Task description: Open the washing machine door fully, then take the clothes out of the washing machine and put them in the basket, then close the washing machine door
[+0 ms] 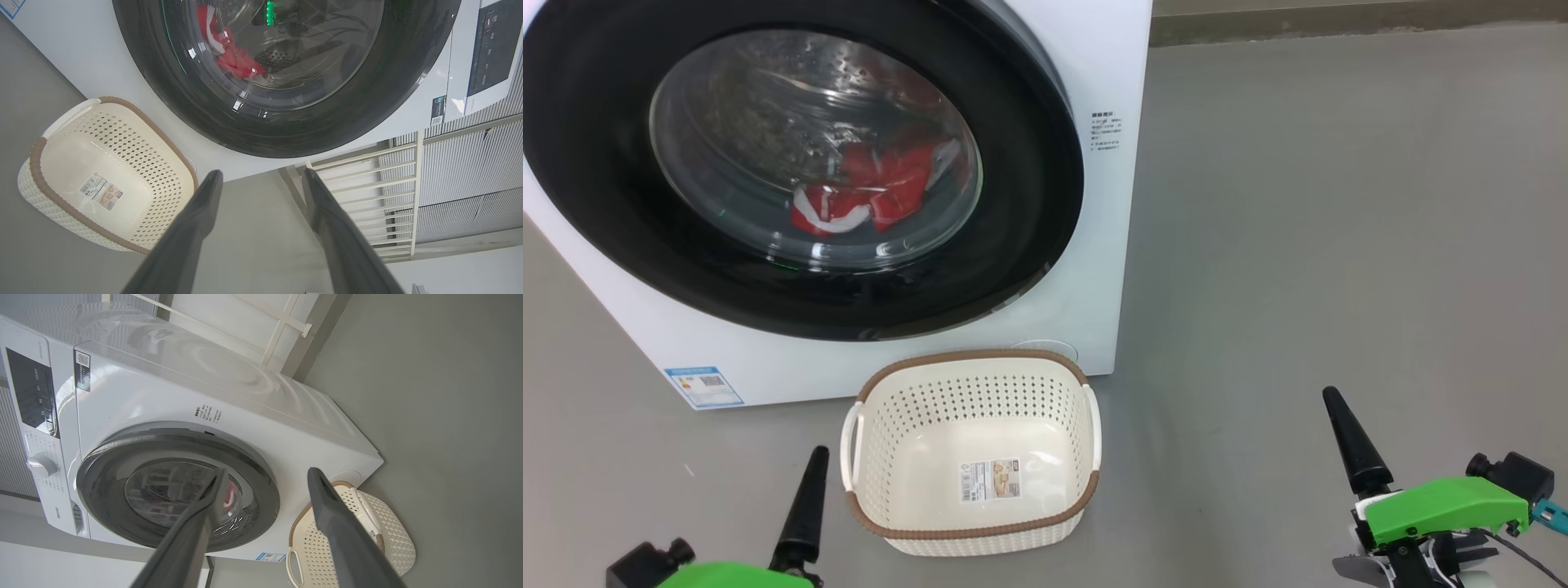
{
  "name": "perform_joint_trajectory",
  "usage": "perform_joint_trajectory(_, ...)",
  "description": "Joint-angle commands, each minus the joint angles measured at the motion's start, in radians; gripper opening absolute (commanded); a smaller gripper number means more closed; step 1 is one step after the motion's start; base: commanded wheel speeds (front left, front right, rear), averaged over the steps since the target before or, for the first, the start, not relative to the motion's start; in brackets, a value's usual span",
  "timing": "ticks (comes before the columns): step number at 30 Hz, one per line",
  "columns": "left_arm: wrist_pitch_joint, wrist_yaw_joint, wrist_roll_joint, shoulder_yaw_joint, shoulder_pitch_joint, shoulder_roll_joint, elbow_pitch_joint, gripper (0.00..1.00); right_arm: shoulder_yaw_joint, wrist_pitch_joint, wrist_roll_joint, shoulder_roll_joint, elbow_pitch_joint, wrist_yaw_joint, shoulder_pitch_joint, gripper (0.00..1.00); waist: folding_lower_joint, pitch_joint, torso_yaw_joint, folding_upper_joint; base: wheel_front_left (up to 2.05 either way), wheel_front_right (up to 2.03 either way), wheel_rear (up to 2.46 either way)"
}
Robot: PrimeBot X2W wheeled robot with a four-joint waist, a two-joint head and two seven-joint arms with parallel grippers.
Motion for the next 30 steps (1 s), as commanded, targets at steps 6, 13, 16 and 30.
perform_joint_trajectory(6,-0.029,0.009,0.114,-0.007,-0.063,0.012,-0.039,1.00,0.024,-0.030,-0.115,-0.013,-0.022,0.000,-0.067,1.00,-0.0001,0.005,-0.003,0.0000,0.00,0.00,0.00)
perform_joint_trajectory(13,-0.050,0.027,0.218,-0.024,-0.078,0.013,-0.049,1.00,0.040,-0.051,-0.228,-0.014,-0.029,0.000,-0.084,1.00,-0.0002,0.010,-0.005,0.0000,0.00,0.00,0.00)
perform_joint_trajectory(16,-0.059,0.031,0.266,-0.030,-0.085,0.014,-0.052,1.00,0.048,-0.059,-0.270,-0.015,-0.031,0.000,-0.091,1.00,-0.0002,0.011,-0.005,0.0000,0.00,0.00,0.00)
perform_joint_trajectory(30,-0.100,0.052,0.446,-0.062,-0.108,0.016,-0.063,1.00,0.089,-0.101,-0.447,-0.018,-0.026,0.001,-0.118,1.00,-0.0002,0.004,-0.005,0.0000,0.00,0.00,0.00)
